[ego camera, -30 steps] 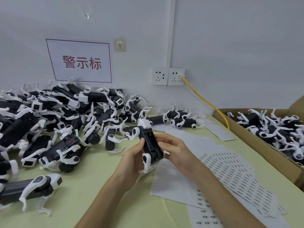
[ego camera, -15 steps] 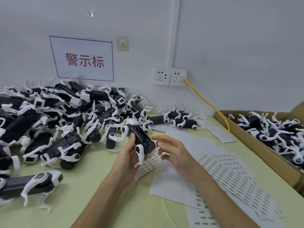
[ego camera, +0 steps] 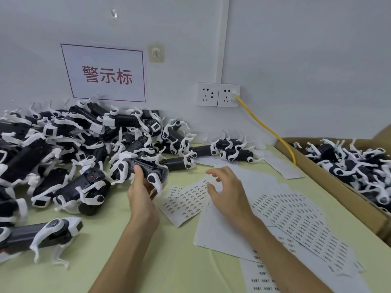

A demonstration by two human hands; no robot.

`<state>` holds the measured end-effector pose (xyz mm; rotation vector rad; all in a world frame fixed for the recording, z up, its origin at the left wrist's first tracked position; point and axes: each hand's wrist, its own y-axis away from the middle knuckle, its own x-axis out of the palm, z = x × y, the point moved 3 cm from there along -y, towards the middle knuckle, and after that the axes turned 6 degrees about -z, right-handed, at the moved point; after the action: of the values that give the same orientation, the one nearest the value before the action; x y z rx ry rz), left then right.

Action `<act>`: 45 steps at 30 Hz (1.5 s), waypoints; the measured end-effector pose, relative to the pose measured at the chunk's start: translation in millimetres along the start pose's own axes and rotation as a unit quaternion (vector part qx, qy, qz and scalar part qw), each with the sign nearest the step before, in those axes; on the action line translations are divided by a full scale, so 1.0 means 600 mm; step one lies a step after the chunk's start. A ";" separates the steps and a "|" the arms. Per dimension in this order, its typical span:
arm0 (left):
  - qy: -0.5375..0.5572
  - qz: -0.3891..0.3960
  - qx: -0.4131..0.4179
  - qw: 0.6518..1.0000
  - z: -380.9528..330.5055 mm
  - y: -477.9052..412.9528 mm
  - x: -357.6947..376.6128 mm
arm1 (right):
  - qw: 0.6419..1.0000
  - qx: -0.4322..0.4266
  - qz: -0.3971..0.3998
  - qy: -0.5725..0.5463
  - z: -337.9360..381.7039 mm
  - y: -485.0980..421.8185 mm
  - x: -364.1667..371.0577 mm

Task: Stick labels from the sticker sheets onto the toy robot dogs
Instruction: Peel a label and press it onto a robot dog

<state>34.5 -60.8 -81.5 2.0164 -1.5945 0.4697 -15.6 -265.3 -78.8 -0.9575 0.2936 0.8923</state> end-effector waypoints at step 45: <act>-0.084 0.148 -0.073 0.983 -0.012 0.032 0.011 | 0.982 -0.082 0.160 -0.060 0.037 0.037 0.063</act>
<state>18.1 -65.0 -68.5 1.7559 -1.9843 0.2850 -12.9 -221.9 -101.1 -1.0195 0.2775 1.2808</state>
